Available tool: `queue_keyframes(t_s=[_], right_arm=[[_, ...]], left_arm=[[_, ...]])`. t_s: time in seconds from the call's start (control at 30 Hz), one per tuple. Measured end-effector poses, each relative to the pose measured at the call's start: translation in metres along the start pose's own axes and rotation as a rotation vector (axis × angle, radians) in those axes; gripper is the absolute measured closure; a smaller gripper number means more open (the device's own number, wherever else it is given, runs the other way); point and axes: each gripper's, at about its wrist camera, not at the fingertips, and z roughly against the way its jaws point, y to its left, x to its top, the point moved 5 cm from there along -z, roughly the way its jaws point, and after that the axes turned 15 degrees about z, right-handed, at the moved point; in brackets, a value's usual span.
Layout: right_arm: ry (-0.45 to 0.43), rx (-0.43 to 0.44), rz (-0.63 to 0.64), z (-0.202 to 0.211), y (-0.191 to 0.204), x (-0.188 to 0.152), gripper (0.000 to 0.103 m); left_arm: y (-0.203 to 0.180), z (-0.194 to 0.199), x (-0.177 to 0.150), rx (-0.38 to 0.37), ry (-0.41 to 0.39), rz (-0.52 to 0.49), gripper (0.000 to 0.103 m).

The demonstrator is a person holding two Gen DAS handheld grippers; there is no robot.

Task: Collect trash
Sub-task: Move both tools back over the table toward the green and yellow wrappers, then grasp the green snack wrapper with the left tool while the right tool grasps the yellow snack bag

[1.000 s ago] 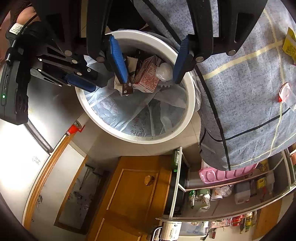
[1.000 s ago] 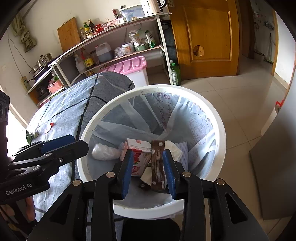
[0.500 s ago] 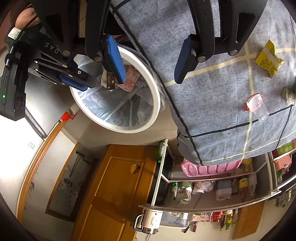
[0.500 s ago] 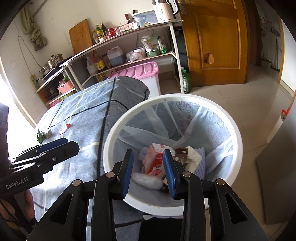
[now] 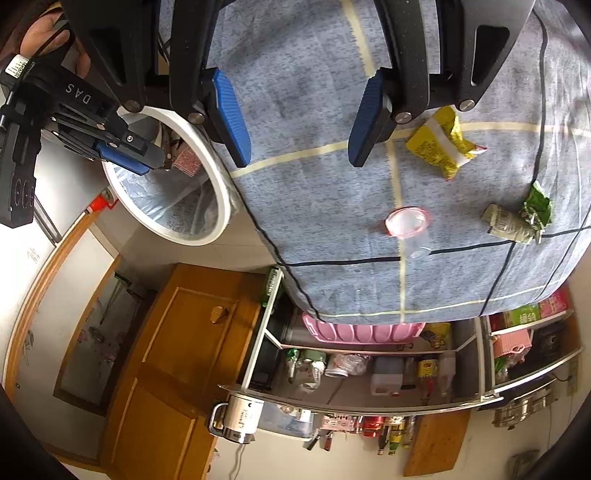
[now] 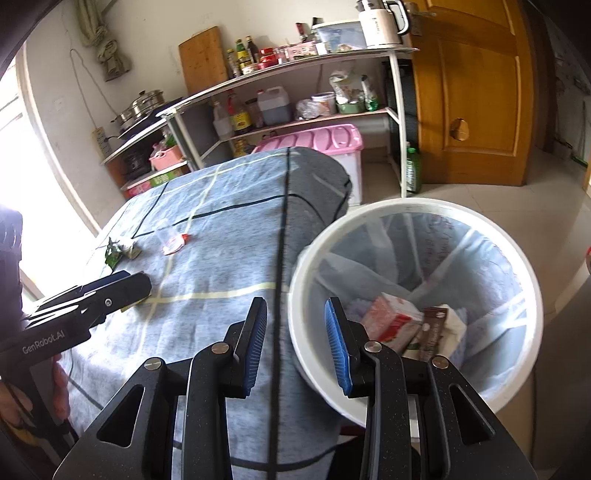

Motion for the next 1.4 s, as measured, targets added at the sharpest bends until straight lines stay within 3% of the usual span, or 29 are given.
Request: queue_keyframes(t_s=[0.63, 0.73, 0.83, 1.07, 1.3, 1.4], right_arm=[[0.032, 0.205, 0.177, -0.050, 0.115, 0.030, 0.062], [0.039, 0.238, 0.202, -0.058, 0.132, 0.034, 0.050], [0.042, 0.273, 0.221, -0.065, 0.146, 0.036, 0.047], [0.068, 0.296, 0.262, -0.087, 0.169, 0.044, 0.047], [0.098, 0.324, 0.303, -0.110, 0.187, 0.051, 0.046], [0.113, 0.328, 0.311, -0.118, 0.190, 0.052, 0.038]], left_arm=[[0.125, 0.047, 0.023, 0.166, -0.110, 0.176, 0.044], [0.147, 0.051, 0.028, 0.188, -0.118, 0.208, 0.044], [0.167, 0.052, 0.033, 0.207, -0.126, 0.234, 0.044], [0.200, 0.051, 0.044, 0.212, -0.121, 0.272, 0.044], [0.220, 0.035, 0.063, 0.197, -0.105, 0.309, 0.038], [0.226, 0.022, 0.075, 0.164, -0.092, 0.343, 0.038]])
